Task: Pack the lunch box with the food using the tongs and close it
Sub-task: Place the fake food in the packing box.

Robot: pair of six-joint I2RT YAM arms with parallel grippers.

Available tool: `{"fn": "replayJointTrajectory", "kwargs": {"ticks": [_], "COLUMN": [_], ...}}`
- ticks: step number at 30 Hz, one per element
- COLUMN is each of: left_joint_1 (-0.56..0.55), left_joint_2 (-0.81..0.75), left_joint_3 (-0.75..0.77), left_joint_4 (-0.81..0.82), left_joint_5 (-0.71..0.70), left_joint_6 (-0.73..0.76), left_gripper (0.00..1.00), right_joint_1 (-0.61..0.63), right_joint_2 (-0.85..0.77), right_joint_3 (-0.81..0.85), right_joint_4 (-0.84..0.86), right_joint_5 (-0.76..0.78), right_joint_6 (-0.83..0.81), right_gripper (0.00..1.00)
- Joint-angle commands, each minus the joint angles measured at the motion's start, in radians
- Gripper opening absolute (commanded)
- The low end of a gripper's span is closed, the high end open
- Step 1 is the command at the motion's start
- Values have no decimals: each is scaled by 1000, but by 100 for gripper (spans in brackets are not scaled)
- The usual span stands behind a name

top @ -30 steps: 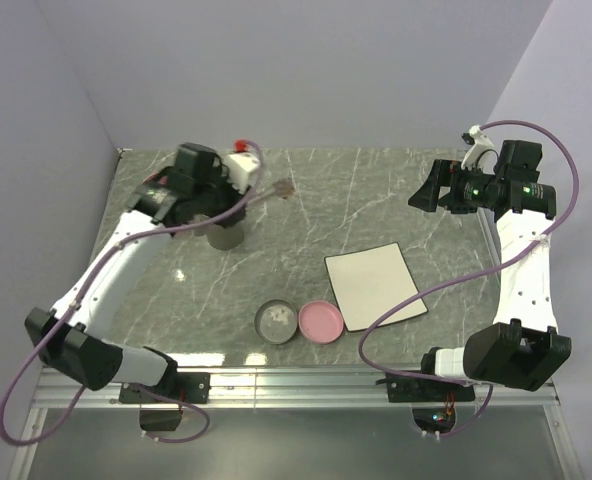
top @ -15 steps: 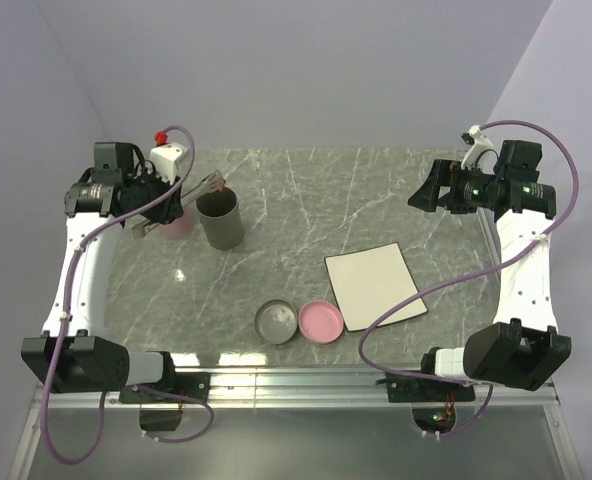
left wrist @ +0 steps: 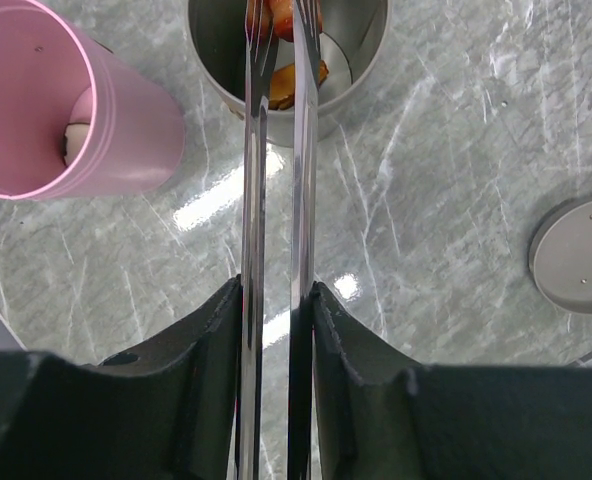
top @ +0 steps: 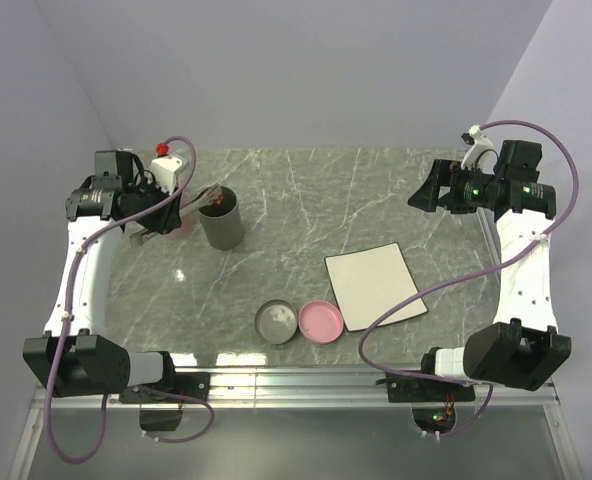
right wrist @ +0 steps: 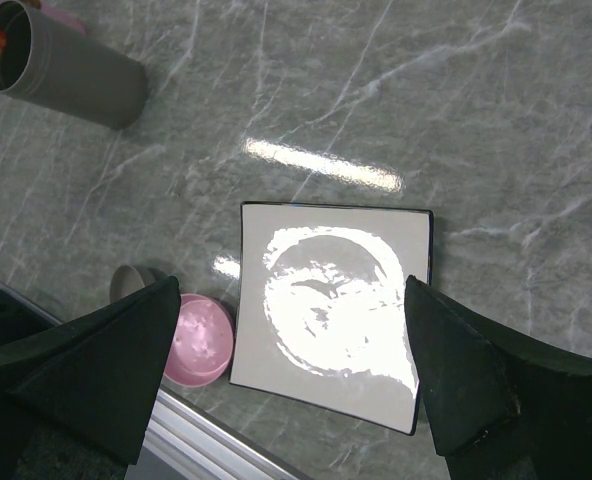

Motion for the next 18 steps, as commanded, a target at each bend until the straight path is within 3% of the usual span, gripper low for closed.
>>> {"fn": "replayJointTrajectory", "kwargs": {"ticks": [1, 9, 18], "left_joint_1": [4, 5, 4], "left_joint_2": [-32, -29, -32], "left_joint_3": [-6, 0, 58], "left_joint_4": [26, 24, 6], "left_joint_5": [30, 18, 50], "left_joint_6": [17, 18, 17], "left_gripper": [35, 43, 43], "right_joint_1": [-8, -8, -7], "right_joint_2": [-8, -13, -10], "right_joint_3": [28, 28, 31], "right_joint_4": [2, 2, 4], "right_joint_5": [-10, -16, -22], "right_joint_6": [-2, -2, -2], "right_gripper": [100, 100, 100]}}
